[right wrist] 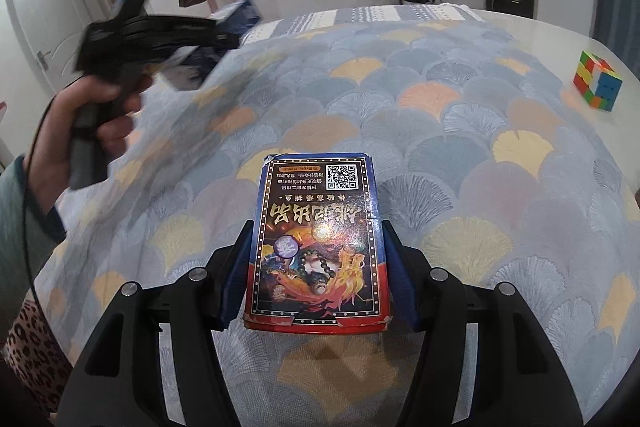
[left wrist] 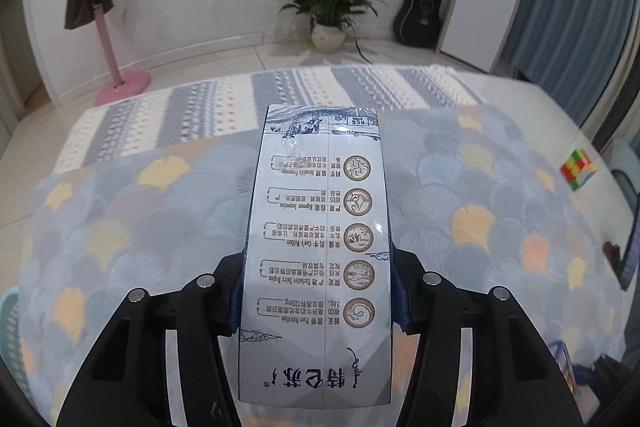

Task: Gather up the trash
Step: 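Carry the carton and card box over the blue basket and open both tools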

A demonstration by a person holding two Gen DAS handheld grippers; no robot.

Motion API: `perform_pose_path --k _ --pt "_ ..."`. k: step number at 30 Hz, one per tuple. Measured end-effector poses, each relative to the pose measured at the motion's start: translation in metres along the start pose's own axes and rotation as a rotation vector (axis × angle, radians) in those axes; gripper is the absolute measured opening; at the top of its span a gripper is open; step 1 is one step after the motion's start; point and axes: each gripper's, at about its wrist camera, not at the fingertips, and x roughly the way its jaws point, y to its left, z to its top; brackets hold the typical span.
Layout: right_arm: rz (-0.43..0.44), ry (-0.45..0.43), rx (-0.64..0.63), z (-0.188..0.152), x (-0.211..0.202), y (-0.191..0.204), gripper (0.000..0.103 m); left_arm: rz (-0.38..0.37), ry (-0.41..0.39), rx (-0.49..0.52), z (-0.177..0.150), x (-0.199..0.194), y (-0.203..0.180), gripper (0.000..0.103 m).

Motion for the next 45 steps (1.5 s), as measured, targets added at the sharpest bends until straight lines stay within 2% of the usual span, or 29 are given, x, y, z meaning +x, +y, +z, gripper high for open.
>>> perform_pose_path --k 7,12,21,25,32,38,41,45 --pt "0.047 -0.060 -0.042 0.027 -0.018 0.033 0.057 0.025 -0.066 -0.102 -0.012 -0.057 0.043 0.052" --pt "0.093 -0.105 -0.079 0.053 -0.028 0.065 0.057 0.075 -0.120 -0.158 -0.022 -0.097 0.077 0.052" --pt "0.161 -0.183 -0.204 0.097 -0.030 0.148 0.057 0.158 -0.216 -0.311 -0.055 -0.163 0.158 0.052" --pt "0.160 -0.215 -0.272 0.115 -0.020 0.194 0.057 0.200 -0.238 -0.414 -0.082 -0.186 0.207 0.052" --pt "0.201 -0.208 -0.339 0.135 0.009 0.263 0.057 0.254 -0.278 -0.587 -0.128 -0.216 0.283 0.052" --pt "0.243 -0.193 -0.417 0.139 0.038 0.327 0.057 0.285 -0.268 -0.662 -0.149 -0.224 0.321 0.052" --pt "0.277 -0.151 -0.440 0.139 0.062 0.356 0.057 0.300 -0.258 -0.696 -0.161 -0.223 0.339 0.052" --pt "0.372 -0.072 -0.454 0.136 0.094 0.395 0.057 0.316 -0.229 -0.738 -0.176 -0.216 0.362 0.052"
